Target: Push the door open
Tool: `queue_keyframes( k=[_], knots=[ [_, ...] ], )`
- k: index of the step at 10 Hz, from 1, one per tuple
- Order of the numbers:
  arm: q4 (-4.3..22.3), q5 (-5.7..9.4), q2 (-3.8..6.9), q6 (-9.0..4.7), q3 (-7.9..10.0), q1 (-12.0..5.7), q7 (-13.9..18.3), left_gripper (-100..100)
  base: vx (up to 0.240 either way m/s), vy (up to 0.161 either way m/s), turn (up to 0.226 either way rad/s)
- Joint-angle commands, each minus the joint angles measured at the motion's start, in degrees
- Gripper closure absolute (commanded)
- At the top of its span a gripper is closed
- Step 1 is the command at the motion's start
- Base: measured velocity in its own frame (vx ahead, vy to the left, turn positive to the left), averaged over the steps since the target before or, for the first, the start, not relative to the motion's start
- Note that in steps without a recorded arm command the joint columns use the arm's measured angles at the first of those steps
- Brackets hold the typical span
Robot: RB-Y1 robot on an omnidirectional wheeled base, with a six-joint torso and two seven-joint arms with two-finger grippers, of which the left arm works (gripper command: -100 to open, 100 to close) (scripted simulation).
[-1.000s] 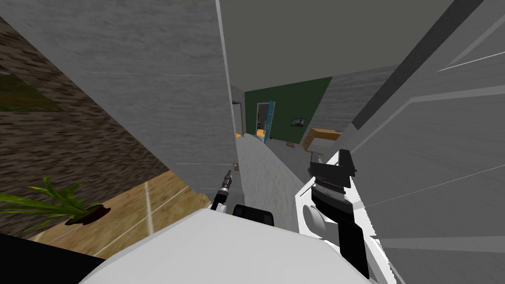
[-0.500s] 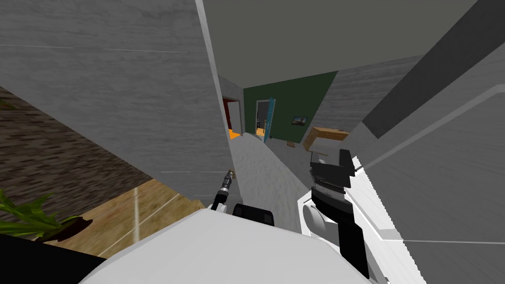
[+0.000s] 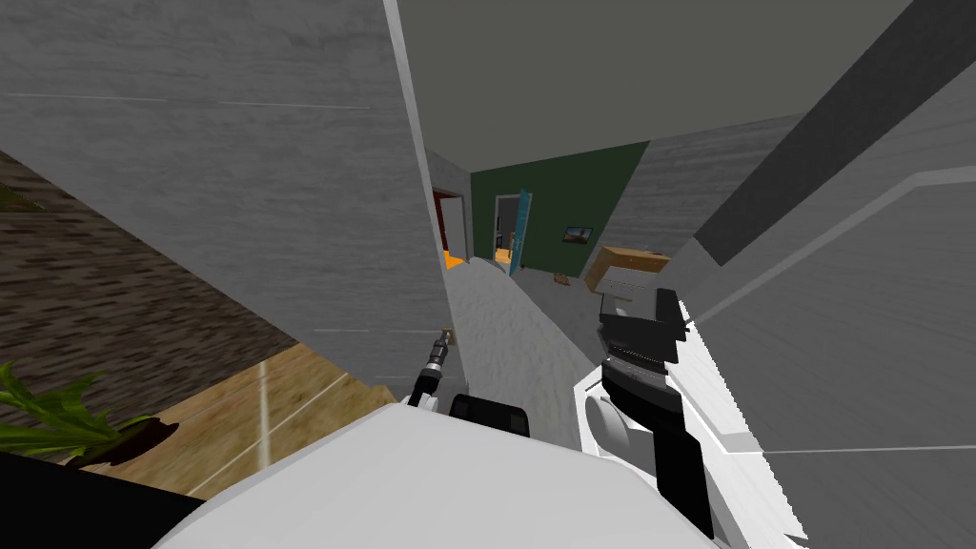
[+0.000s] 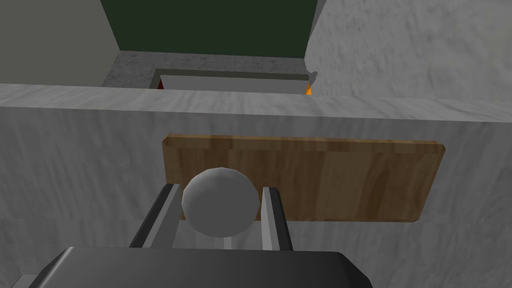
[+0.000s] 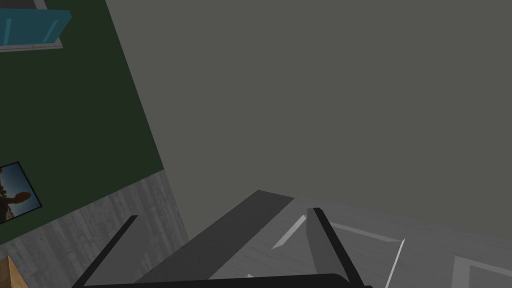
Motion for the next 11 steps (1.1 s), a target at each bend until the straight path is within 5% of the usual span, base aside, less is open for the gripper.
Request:
queue_keyframes(
  k=[1, 11],
  knots=[
    [-0.15, 0.03, 0.02, -0.17, 0.05, -0.09, 0.04, 100, 0.000, 0.000, 0.000],
    [0.48, 2.73, 1.86, 0.43, 5.31, -0.51, -1.26, 100, 0.171, -0.020, 0.043]
  ],
)
